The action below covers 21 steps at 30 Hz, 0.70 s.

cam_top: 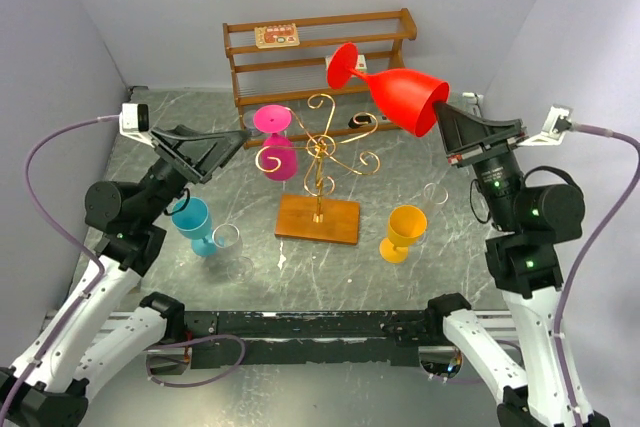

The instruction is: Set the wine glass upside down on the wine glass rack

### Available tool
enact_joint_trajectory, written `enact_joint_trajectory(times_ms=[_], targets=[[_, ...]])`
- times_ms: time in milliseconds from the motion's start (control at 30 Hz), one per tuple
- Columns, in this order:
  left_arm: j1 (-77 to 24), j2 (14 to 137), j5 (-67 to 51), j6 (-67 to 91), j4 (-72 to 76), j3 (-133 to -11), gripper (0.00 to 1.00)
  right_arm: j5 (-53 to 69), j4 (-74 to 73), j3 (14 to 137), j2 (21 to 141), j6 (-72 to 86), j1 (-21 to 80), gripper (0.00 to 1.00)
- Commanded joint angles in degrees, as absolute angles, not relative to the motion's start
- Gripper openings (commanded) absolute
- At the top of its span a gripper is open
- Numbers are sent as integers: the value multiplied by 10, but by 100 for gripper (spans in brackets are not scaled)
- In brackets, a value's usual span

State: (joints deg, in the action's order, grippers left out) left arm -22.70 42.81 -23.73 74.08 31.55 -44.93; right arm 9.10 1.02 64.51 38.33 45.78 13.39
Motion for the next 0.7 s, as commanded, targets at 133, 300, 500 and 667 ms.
enact_joint_trajectory(times_ms=[133, 300, 500, 667], targets=[[-295, 457, -146, 795, 378, -431, 98, 81, 134, 648, 417, 495, 131, 0], [-319, 473, -121, 816, 418, -412, 97, 93, 137, 670, 437, 490, 131, 0], [-338, 487, -107, 802, 413, -433, 98, 98, 117, 711, 479, 458, 133, 0], [-339, 504, -107, 799, 406, -464, 99, 111, 117, 726, 502, 439, 149, 0]])
